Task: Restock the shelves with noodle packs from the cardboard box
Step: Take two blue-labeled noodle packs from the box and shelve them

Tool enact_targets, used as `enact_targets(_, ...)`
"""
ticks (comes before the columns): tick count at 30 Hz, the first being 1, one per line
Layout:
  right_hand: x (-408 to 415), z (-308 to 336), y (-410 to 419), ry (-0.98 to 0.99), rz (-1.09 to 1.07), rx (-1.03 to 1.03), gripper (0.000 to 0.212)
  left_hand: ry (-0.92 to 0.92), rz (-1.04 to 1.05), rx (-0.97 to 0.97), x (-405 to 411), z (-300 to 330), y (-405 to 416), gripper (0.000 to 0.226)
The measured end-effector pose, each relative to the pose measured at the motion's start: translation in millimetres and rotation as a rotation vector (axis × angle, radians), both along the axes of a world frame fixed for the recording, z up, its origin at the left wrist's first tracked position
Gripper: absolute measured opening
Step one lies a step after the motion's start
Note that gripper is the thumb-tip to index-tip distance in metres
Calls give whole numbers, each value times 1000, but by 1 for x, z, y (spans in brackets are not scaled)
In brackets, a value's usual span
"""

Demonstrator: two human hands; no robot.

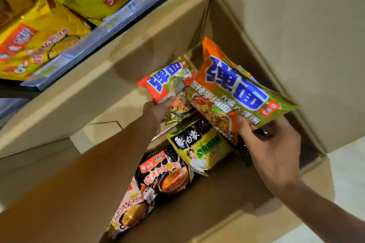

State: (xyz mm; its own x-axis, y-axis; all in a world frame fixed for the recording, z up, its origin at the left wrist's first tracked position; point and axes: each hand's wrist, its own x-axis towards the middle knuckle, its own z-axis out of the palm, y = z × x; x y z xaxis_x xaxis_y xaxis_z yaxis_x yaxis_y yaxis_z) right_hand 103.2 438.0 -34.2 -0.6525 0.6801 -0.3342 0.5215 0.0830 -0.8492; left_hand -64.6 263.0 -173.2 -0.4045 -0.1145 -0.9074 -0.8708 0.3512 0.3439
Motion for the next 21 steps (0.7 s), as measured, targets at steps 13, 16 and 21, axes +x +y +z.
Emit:
enact_targets(13,-7,121,-19,-31,28,-36,24,107,-87,68,12,169,-72,51)
enact_targets(16,-9,171,-29,-10,62,-48,21,164,-76,87,7,239,-98,50)
enact_targets(21,-21,271,-51,-16,118,8,12,369,-185,197,1,368,-137,33)
